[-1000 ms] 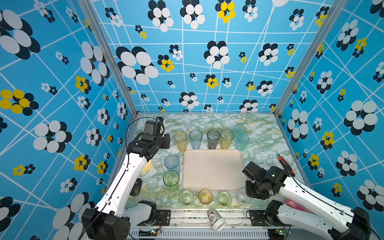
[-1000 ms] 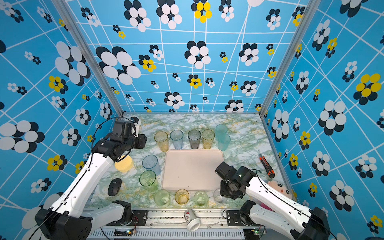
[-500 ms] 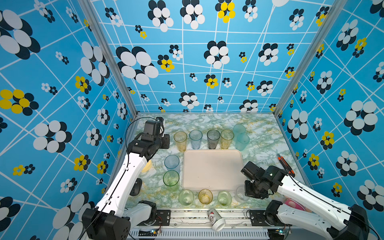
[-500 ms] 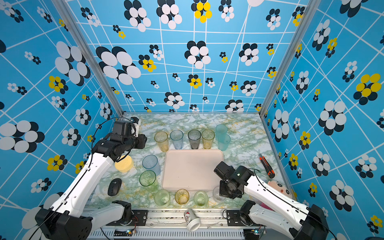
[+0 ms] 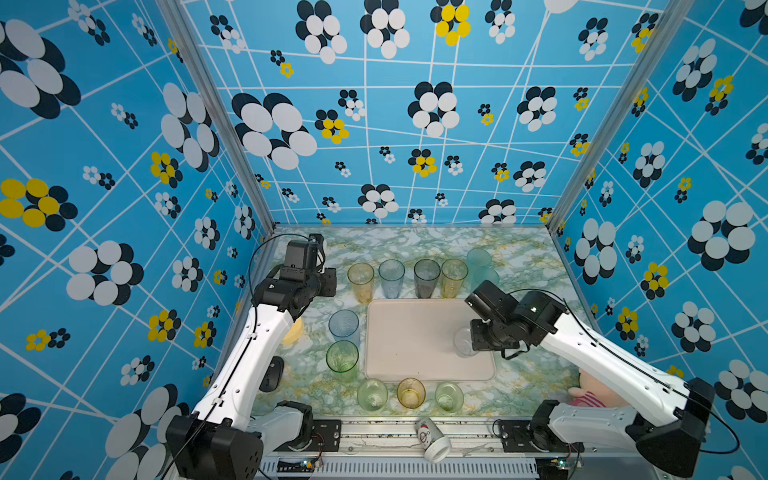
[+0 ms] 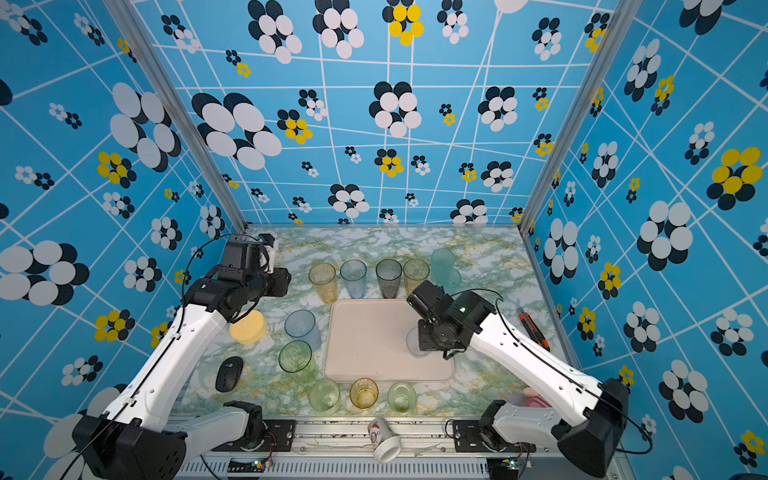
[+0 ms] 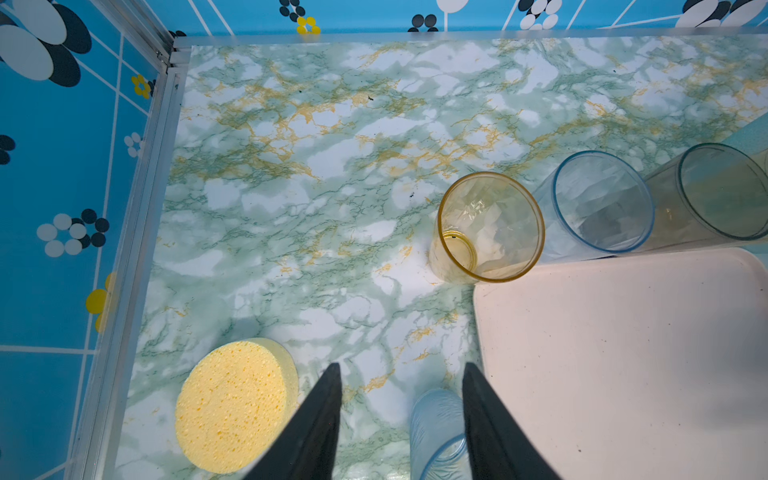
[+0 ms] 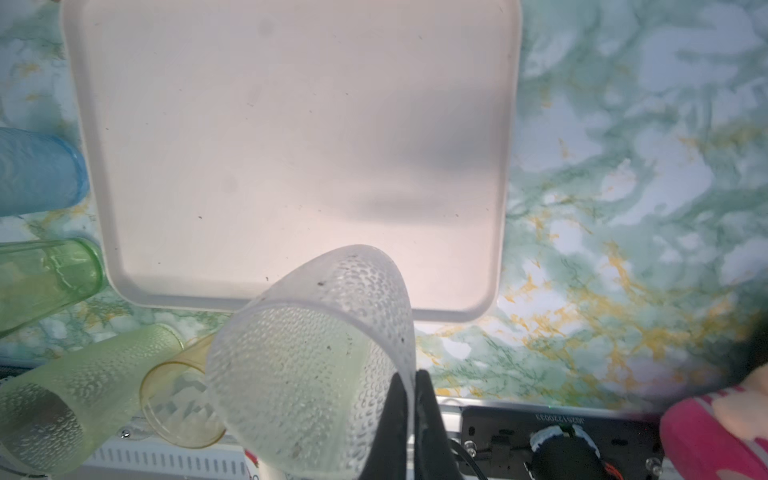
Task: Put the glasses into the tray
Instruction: 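Carry the clear textured cup onto the tray's far corner and release it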
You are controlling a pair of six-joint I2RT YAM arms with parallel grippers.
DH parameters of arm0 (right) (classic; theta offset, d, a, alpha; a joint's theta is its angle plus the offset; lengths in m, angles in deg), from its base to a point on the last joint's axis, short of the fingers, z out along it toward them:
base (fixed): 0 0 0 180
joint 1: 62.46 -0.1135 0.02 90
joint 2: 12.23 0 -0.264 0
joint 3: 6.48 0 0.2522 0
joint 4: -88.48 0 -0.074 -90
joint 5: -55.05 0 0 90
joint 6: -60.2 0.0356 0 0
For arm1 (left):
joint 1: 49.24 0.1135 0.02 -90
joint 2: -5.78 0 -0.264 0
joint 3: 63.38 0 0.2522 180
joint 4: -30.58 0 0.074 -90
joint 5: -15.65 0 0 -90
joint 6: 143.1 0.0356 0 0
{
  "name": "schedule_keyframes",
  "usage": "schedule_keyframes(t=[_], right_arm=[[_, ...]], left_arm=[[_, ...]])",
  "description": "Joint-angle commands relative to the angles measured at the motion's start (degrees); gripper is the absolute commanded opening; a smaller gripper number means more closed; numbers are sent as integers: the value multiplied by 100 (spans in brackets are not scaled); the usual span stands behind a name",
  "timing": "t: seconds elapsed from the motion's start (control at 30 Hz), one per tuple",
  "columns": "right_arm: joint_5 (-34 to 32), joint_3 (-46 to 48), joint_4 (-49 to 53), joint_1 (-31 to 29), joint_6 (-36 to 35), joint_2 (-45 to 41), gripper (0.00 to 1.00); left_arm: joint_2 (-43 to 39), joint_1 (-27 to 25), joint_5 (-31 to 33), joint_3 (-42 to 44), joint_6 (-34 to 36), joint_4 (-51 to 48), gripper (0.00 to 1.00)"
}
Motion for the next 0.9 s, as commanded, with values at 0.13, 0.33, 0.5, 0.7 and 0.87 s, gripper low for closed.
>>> schedule_keyframes(t=[0.13,0.33,0.5,0.7,0.87], right_arm=[[262,-1713,-885,-250,-1213,2182,0],[387,-3311,-733,-368,-1615,3585,0],[598,-4263,-504,-396,-1741,4344,0],[560,-5066,-62,-459,-1902,4957,0],[468,-5669,290,-475,-2000,5467,0]], left_arm=[[61,88,-265,25,-9,82,49],[54,139,-384,33,0,53,49],[78,181,-517,60,8,55,49],[122,244,-596,63,44,53,49],[158,296,-680,69,59,63,49]])
